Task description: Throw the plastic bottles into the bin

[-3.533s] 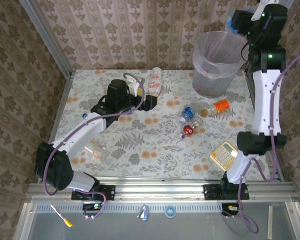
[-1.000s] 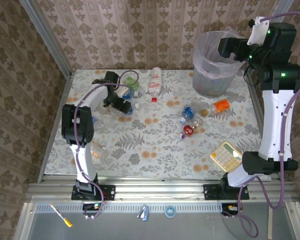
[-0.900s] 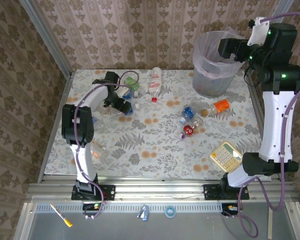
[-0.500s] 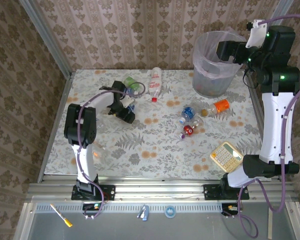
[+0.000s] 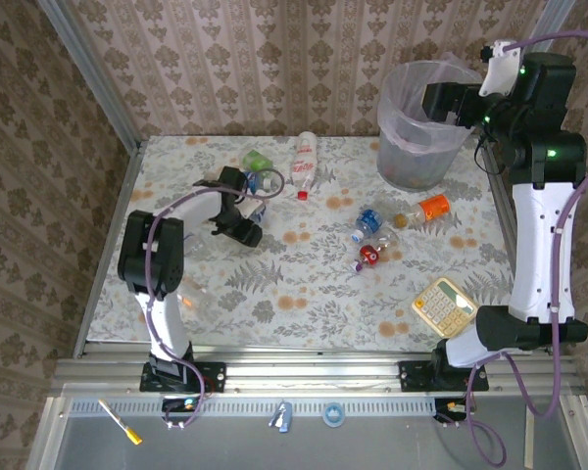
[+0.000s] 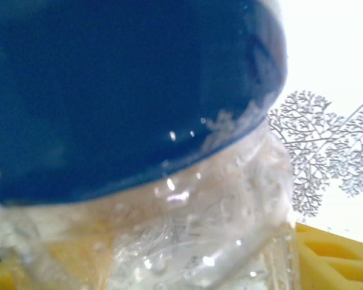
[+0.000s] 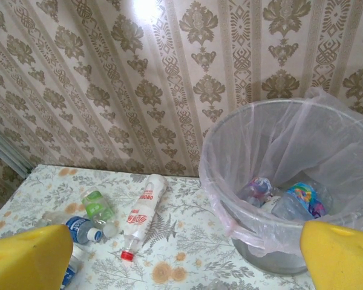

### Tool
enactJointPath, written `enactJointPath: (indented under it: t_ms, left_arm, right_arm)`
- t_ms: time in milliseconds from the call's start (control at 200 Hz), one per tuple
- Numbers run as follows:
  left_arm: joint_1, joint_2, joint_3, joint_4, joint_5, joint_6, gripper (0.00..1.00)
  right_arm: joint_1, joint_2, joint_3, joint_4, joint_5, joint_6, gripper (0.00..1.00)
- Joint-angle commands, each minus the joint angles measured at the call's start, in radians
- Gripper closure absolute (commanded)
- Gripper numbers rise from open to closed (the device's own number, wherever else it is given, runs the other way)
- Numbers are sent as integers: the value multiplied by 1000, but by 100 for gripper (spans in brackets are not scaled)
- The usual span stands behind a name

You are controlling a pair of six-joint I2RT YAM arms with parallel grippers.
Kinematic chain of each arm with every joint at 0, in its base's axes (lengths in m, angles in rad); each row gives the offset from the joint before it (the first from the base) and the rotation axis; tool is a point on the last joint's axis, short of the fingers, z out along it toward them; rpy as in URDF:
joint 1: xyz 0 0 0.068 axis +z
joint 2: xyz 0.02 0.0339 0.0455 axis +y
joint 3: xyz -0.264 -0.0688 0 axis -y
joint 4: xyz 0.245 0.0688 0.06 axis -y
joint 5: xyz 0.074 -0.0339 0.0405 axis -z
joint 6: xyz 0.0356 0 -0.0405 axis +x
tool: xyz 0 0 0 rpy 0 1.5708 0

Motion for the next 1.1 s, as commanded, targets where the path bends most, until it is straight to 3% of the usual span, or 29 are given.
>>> enactJointPath:
  t_ms: [0, 215, 485, 860, 1095]
  left_arm:
    - [-20, -104, -44, 83, 29, -31, 37]
    - [-56, -274, -158, 232, 106, -37, 38]
    - [-130, -417, -171, 301, 188, -23, 43]
    - [-259, -471, -58, 363, 185, 4, 46]
    - [-337, -450, 28, 374, 175, 32, 47]
  right_arm:
    - [5, -31, -14, 29, -22, -21, 2]
    - [5, -39, -23, 24, -61, -11, 0]
    - [5, 1, 8, -15, -210, 72, 1]
    - [26, 90, 65, -94, -401, 173, 8]
    - [108, 135, 49, -157, -447, 202, 15]
